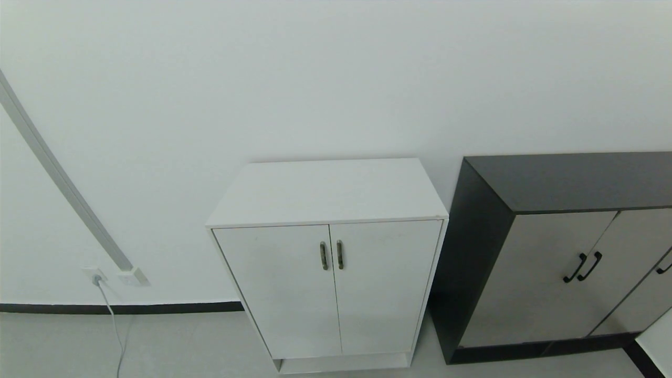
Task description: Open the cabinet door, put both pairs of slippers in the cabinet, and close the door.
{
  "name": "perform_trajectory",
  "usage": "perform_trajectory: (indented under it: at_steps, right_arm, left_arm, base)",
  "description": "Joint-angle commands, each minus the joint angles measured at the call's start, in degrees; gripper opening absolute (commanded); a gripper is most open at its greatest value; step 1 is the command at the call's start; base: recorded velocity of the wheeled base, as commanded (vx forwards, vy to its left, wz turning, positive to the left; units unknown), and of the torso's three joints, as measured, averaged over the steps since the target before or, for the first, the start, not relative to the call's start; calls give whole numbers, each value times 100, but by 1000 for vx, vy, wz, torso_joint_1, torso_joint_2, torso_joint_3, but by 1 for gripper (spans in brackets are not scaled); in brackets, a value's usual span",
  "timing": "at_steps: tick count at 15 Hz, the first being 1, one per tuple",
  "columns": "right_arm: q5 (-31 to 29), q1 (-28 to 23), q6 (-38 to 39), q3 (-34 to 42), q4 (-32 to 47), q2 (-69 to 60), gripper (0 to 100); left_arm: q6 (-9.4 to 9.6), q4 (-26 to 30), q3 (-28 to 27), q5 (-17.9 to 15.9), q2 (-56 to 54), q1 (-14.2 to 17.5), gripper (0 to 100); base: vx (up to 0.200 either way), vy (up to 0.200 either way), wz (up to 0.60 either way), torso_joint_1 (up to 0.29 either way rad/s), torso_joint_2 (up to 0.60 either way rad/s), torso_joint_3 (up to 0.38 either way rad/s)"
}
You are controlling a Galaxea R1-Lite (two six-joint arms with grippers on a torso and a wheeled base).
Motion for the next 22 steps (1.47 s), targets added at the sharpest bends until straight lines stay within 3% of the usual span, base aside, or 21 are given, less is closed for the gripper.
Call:
perform_trajectory:
  at_steps: [1,9,12,17,22]
  right_arm:
    - [6,39,-1,50,4,-143,0]
    - [6,338,52,323,-5,-327,0]
    - [15,680,60,454,-14,-459,0]
    - [-3,-5,166,463,-14,-1391,0]
    - [-99,-278,315,454,-23,-1865,0]
  left_arm:
    - [2,0,7,1,7,6,0]
    - [2,0,7,1,7,6,0]
    - [-7,0,7,1,7,6,0]
    - [2,0,7,1,7,6,0]
    - [-7,0,-1,10,7,6,0]
  base:
    - [0,0,0,0,0,0]
    - [0,0,0,0,0,0]
    - [0,0,0,0,0,0]
    - [0,0,0,0,0,0]
    - [0,0,0,0,0,0]
